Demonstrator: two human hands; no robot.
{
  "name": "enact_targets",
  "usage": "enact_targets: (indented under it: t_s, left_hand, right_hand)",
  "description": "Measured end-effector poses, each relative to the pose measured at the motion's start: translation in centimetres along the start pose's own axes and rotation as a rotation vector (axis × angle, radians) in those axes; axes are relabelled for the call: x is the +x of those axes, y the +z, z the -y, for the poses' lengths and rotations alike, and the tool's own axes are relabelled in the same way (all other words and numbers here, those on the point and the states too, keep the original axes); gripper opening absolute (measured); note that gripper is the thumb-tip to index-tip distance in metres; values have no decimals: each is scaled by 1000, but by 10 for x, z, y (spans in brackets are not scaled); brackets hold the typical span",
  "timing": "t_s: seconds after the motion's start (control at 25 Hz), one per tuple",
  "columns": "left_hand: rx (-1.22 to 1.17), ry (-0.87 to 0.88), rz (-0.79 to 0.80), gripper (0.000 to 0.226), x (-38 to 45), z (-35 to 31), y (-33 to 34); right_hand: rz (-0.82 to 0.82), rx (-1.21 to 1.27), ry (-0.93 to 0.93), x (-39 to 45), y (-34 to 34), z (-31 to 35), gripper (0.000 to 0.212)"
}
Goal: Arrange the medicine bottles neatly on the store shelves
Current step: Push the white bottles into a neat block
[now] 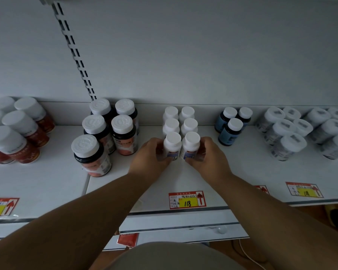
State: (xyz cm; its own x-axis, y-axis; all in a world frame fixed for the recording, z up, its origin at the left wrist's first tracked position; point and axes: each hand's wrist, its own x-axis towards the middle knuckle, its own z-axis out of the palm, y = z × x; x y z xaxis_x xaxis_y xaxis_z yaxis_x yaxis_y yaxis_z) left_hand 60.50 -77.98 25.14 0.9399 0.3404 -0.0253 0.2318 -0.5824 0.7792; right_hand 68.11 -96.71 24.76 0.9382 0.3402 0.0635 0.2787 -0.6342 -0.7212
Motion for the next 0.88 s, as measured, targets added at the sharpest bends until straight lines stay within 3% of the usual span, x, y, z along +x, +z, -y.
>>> enact_targets:
  t_s: [0.16, 0.28, 0.36, 0.44, 0.52, 0.88]
  left_hand:
    - [-19, -10, 0, 47, -2, 1, 1]
    - [-351, -156, 20, 53, -3, -5, -3]
    - [-573, -252, 32, 57, 6, -15, -4]
    - [-625, -316, 32, 52, 19, -27, -4]
    - [-649, -392, 13, 51, 32, -39, -4]
    - [-678, -468, 12, 57, 38, -42, 2]
  right_hand:
    - [46, 47, 24, -1, -4, 1, 58]
    - [47, 188, 104, -1, -12, 10, 69]
    - [54, 404, 256, 12, -14, 22, 79]
    - [78, 710, 468, 30, -11, 35, 71]
    - [116, 838, 546, 49, -6, 41, 57]
    - [131, 844, 528, 57, 4, 42, 66]
